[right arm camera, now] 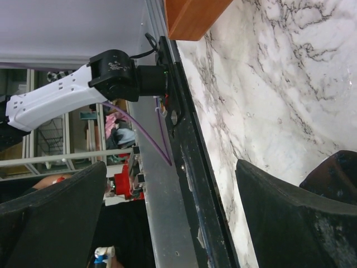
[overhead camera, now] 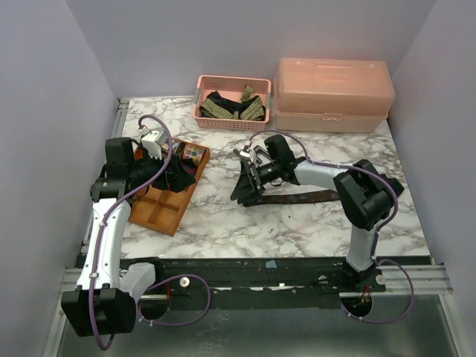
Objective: Roll the ties
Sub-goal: Flatten out the tie at the center of the board.
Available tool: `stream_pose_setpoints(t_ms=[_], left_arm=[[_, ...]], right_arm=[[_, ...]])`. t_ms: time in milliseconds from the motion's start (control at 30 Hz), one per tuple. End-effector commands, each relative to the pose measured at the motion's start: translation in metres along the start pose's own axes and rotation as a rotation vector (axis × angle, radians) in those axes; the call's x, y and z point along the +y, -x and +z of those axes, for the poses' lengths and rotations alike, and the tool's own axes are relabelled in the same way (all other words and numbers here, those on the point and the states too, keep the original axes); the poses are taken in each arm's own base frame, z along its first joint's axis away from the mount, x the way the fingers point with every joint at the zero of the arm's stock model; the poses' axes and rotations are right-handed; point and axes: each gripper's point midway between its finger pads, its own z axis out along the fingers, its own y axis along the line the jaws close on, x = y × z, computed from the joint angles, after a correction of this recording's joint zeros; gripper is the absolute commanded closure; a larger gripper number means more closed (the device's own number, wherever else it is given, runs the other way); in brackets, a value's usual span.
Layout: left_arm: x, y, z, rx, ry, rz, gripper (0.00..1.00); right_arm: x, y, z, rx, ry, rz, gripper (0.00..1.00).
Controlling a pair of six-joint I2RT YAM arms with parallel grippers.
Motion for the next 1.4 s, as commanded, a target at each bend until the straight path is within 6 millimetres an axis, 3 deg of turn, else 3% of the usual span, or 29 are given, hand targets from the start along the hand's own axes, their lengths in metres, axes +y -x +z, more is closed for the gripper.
stream_pose_setpoints(t_ms=[0, 367, 500, 667, 800, 1000, 1267, 1367], left_arm=[[0.004, -0.010, -0.003, 0.016, 0.028, -0.004, 0.02], [0.006, -0.017, -0.007, 0.041, 0.043, 0.035, 0.02], [0.005, -0.017, -0.008, 0.039, 0.040, 0.044, 0.02], [0.002, -0.017, -0.007, 0.027, 0.019, 0.051, 0.01], [0.000, -0.016, -0.004, 0.021, -0.001, 0.033, 0.01], [0.001, -0.015, -0.002, 0.024, -0.006, 0.029, 0.01], [0.002, -0.007, -0.002, 0.024, 0.000, 0.023, 0.01], [0.003, -0.006, -0.002, 0.024, 0.002, 0.029, 0.01]], right_arm=[[-0.016, -0.005, 0.009, 0.015, 0.038, 0.041, 0.00], [-0.101, -0.021, 0.027, 0.009, -0.076, 0.215, 0.00], [-0.088, -0.012, 0.026, 0.007, -0.062, 0.187, 0.00], [-0.027, 0.014, 0.010, -0.020, 0.002, 0.046, 0.00], [-0.005, 0.011, 0.003, -0.005, 0.045, 0.022, 0.00], [-0.033, 0.000, -0.003, -0.009, 0.029, 0.106, 0.00], [-0.094, -0.017, 0.004, 0.005, -0.046, 0.173, 0.00], [-0.092, -0.017, 0.004, 0.018, -0.030, 0.166, 0.00]])
